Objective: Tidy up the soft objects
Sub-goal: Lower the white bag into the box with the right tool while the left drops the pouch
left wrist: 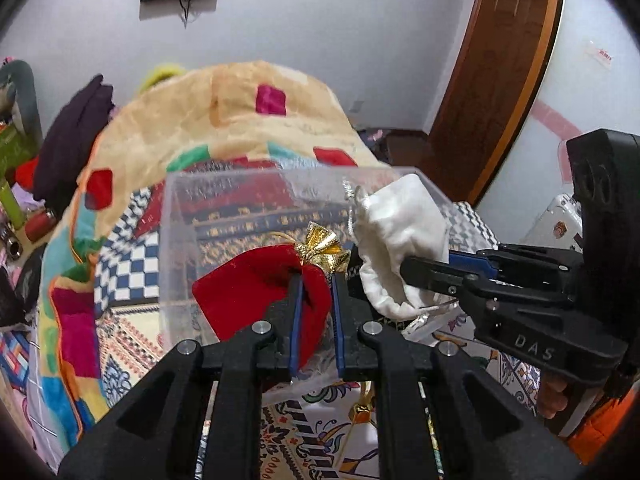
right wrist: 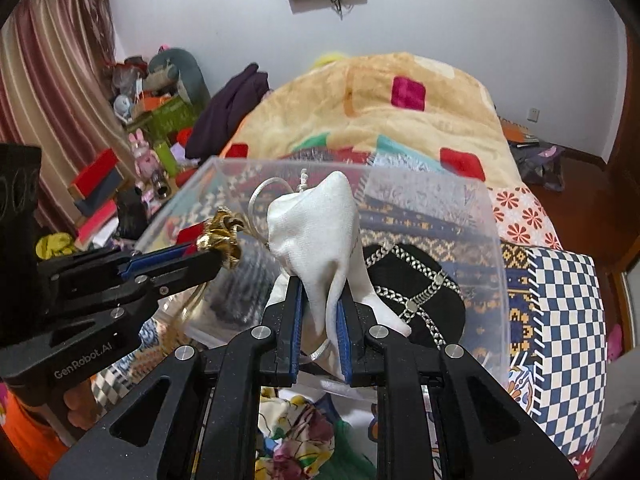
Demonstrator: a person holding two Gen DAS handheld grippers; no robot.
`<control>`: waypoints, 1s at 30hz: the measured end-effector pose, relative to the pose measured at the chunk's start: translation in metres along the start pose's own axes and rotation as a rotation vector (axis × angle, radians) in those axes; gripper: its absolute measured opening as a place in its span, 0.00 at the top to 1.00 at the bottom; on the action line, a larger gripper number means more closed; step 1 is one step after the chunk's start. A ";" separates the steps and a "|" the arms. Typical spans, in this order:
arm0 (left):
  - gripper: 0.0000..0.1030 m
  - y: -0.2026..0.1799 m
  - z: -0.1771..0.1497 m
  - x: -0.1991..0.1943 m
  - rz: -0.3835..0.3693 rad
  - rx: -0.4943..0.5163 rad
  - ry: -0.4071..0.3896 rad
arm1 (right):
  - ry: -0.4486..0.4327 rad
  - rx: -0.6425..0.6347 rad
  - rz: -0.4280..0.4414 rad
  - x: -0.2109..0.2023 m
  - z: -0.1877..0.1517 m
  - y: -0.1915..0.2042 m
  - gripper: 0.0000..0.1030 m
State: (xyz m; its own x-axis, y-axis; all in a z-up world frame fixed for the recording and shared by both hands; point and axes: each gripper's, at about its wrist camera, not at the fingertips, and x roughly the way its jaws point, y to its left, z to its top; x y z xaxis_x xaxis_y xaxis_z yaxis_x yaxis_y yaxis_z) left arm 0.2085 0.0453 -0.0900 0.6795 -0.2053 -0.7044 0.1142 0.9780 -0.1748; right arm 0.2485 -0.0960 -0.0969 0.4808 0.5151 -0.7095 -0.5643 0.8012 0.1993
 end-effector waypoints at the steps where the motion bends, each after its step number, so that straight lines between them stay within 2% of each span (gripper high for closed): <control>1: 0.87 0.000 -0.001 0.001 0.003 -0.001 0.009 | 0.007 -0.008 -0.004 0.000 -0.001 0.001 0.82; 5: 0.78 -0.001 -0.003 -0.003 0.001 -0.010 0.020 | 0.011 -0.013 0.008 -0.006 0.000 0.003 0.69; 7: 0.66 -0.001 -0.004 -0.011 -0.002 -0.016 0.003 | -0.007 -0.016 0.004 -0.015 -0.001 0.003 0.59; 17: 0.41 -0.015 -0.014 -0.070 0.033 0.012 -0.116 | -0.126 -0.033 0.004 -0.072 -0.010 0.002 0.40; 19: 0.34 -0.020 -0.020 -0.081 0.042 0.025 -0.130 | -0.138 -0.046 0.002 -0.080 -0.017 0.003 0.32; 20: 0.31 -0.024 -0.025 -0.086 0.048 0.031 -0.135 | -0.140 -0.052 -0.003 -0.082 -0.019 0.004 0.31; 22: 0.18 -0.029 -0.034 -0.092 0.055 0.038 -0.137 | -0.129 -0.066 -0.011 -0.086 -0.030 0.005 0.30; 24: 0.13 -0.034 -0.044 -0.095 0.059 0.044 -0.126 | -0.106 -0.067 -0.008 -0.084 -0.040 0.003 0.30; 30: 0.12 -0.043 -0.075 -0.090 0.037 0.027 -0.046 | -0.033 -0.042 0.022 -0.067 -0.067 0.003 0.30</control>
State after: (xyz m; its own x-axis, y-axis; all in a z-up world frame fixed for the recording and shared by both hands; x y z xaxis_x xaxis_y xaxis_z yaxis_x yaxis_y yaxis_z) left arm 0.0881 0.0192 -0.0712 0.7161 -0.1678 -0.6775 0.1075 0.9856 -0.1305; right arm 0.1696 -0.1492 -0.0940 0.4890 0.5429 -0.6827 -0.6026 0.7762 0.1856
